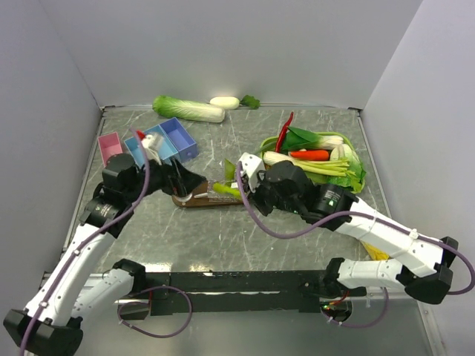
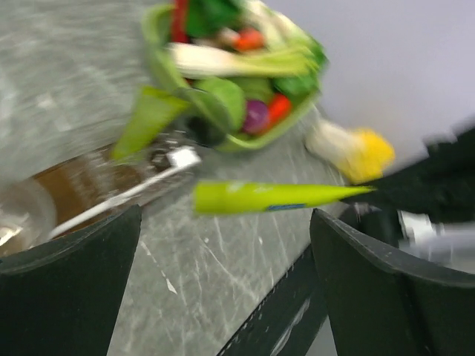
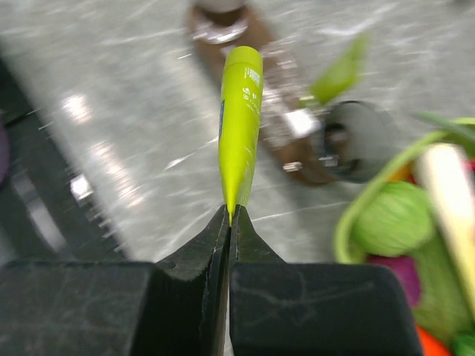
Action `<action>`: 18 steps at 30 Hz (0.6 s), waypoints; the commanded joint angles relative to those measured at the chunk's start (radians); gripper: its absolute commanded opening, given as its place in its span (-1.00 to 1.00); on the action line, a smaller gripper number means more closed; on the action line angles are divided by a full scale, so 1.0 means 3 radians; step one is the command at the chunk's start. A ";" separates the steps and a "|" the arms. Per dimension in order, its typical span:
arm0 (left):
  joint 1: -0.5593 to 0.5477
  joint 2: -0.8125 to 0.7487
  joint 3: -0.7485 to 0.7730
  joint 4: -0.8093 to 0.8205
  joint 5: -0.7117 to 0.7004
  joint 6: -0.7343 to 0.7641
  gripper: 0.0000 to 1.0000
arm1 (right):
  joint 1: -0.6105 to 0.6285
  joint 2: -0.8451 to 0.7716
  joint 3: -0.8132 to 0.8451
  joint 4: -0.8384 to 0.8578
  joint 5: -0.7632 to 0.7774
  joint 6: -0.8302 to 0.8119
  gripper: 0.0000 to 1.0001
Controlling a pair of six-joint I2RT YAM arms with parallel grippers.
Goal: Prepare toiletry sets of a toothbrush and toothpaste on the tray
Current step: Place the cup on the tray.
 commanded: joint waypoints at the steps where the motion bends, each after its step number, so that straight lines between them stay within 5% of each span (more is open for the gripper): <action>1: -0.0367 0.0066 0.0030 0.0345 0.0872 0.0944 0.99 | -0.0061 0.0184 0.0317 -0.0545 -0.0881 0.0130 -1.00; 9: -0.0879 0.0628 0.0086 -0.0065 0.1470 0.1467 0.99 | -0.0113 0.0297 0.0628 -0.0734 -0.1561 0.0136 -1.00; 18: -0.0987 0.0767 -0.0057 0.0109 0.2233 0.1462 0.92 | -0.0205 0.0507 0.0864 -0.0903 -0.1801 0.0146 -1.00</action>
